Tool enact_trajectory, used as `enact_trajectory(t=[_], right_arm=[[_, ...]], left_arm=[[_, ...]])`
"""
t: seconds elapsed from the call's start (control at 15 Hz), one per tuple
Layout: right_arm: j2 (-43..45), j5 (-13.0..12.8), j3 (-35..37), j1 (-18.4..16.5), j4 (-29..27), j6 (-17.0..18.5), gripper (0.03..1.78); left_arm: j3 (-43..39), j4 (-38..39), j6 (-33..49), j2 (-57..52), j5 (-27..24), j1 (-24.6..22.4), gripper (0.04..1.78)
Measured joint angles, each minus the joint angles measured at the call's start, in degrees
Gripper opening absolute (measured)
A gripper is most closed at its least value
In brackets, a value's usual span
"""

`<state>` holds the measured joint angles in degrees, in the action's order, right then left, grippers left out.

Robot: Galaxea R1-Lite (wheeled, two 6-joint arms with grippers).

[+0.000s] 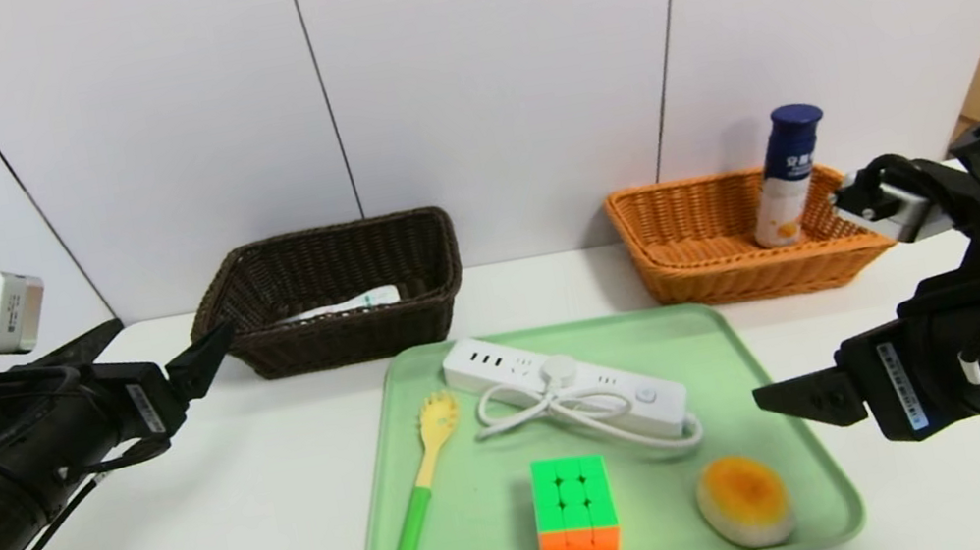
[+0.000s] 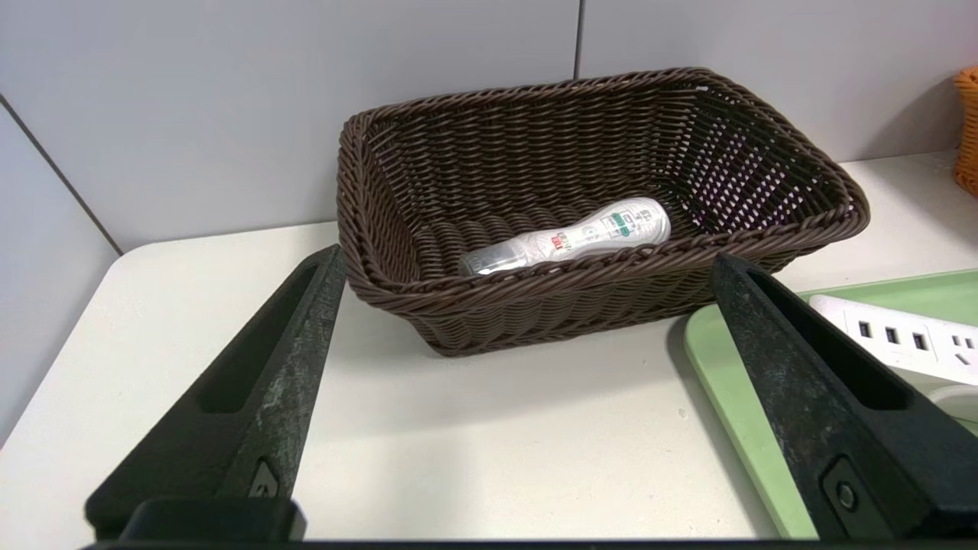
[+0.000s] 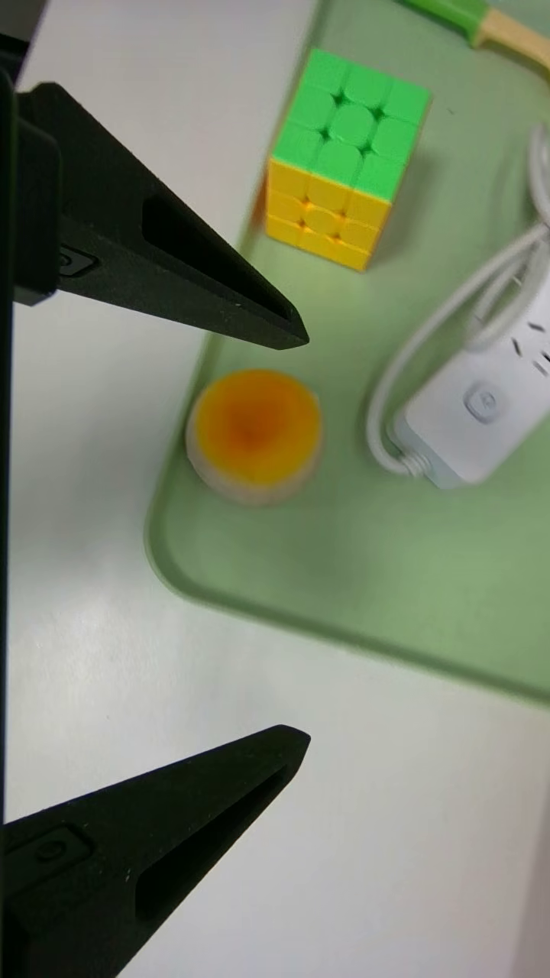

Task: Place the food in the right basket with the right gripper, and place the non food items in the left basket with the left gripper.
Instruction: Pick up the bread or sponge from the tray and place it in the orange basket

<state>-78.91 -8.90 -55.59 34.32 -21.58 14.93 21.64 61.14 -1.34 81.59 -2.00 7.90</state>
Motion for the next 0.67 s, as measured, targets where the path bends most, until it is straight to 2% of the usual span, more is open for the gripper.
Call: enact_trajectory(t=[0.2,0.4,0.67], right_arm=[[-3.25,0.33,-2.27,2.04,-3.04,1.52,1.70],[-8.02,0.50,-3.86,4.13,-3.30,5.66,1.70],[-12.52,0.41,-3.75,7.58,-3.50,9.51,1.70]], left_arm=[[-0.12,0.00,-0.15,0.00,-0.09,0.04,1.69],[0.22,-0.04,-0.22,-0.23,-0.09,0.96,1.69],[-0.43,0.00,-0.15,-0.22,-0.11,1.16,1.69]])
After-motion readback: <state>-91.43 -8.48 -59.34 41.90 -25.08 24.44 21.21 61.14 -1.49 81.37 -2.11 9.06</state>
